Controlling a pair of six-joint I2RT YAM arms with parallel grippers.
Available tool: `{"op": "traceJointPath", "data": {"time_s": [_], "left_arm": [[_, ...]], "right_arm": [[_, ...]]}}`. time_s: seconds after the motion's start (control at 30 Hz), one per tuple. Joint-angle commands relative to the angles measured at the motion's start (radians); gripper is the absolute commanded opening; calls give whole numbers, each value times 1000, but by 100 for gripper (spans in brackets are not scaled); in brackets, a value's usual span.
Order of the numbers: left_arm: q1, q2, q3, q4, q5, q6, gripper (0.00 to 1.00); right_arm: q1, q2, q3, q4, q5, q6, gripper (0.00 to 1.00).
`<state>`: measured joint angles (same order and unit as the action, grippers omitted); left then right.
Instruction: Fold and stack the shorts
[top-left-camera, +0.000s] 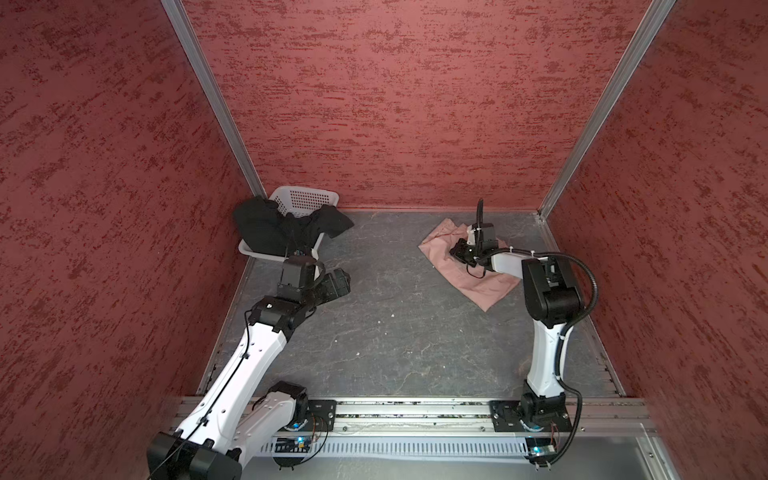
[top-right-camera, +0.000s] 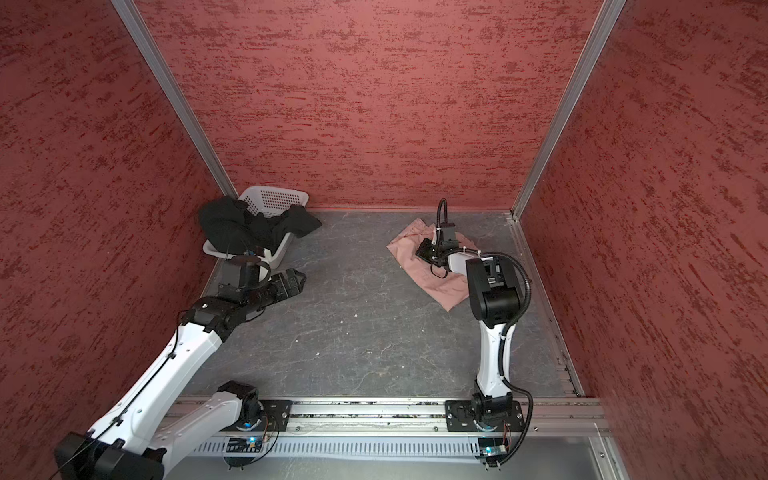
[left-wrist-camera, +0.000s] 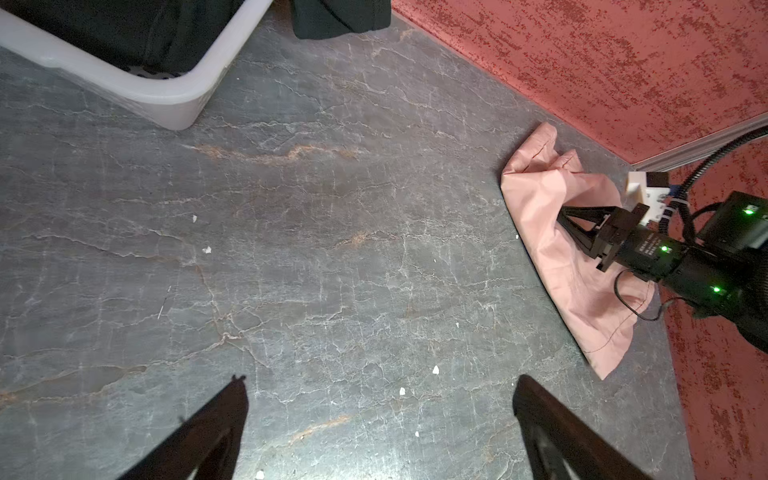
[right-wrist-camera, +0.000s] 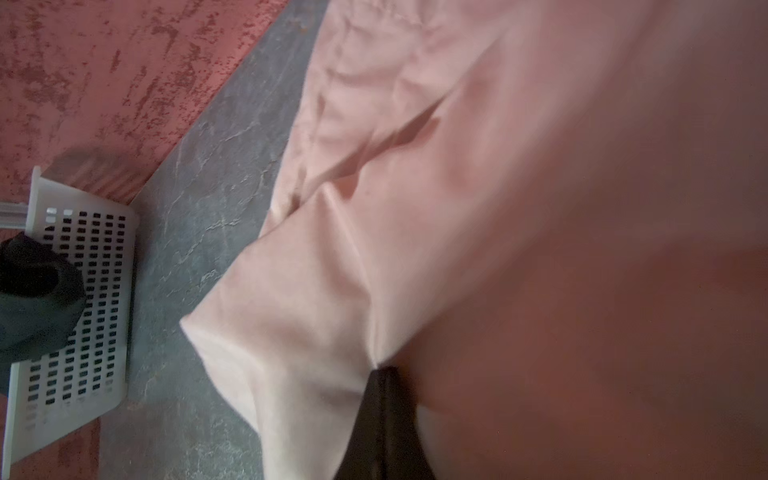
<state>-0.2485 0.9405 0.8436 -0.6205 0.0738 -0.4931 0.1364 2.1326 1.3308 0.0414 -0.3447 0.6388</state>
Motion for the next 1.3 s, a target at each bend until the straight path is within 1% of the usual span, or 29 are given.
{"op": "traceJointPath", "data": {"time_s": [0.0, 0.13, 0.3, 0.47, 0.57, 0.63, 0.7, 0.8, 0.87, 1.0, 1.1, 1.2, 1.27], "left_arm": [[-13, -31, 16, 5, -3, -17, 99], [-35, -54, 21, -19, -37, -32, 99], [-44, -97, 37, -61, -63, -22, 99], [-46, -102, 46, -72, -63, -8, 99], [-46, -87, 59, -70, -57, 5, 99], [-46, -76, 71, -72, -54, 11, 99], [-48, -71, 78, -76, -54, 13, 99], [-50, -78, 73, -70, -54, 13, 99], [-51, -79, 66, -69, -54, 7, 99], [-55, -76, 51, -65, -44, 2, 99], [-60, -75, 38, -58, -35, -2, 99], [-63, -73, 27, -46, -27, -4, 99], [-63, -70, 22, -41, -28, -2, 99]], "right_arm": [[-25, 41, 53, 50, 17, 83, 0], [-99, 71, 38, 165, -22, 198, 0], [-177, 115, 120, 127, 21, 197, 0], [-251, 112, 141, 159, 70, 204, 0], [-275, 116, 212, 108, 58, 139, 0], [-282, 100, 248, 63, 35, 76, 5], [-282, 52, 250, 11, 34, 4, 10], [-281, -67, 168, -46, 5, -72, 20], [-271, -153, 77, -96, -24, -104, 23], [-208, -285, -83, -186, -18, -170, 23], [-167, -354, -181, -196, 12, -165, 21], [-156, -380, -241, -180, 35, -141, 20], [-159, -353, -240, -184, 37, -147, 19]]}}
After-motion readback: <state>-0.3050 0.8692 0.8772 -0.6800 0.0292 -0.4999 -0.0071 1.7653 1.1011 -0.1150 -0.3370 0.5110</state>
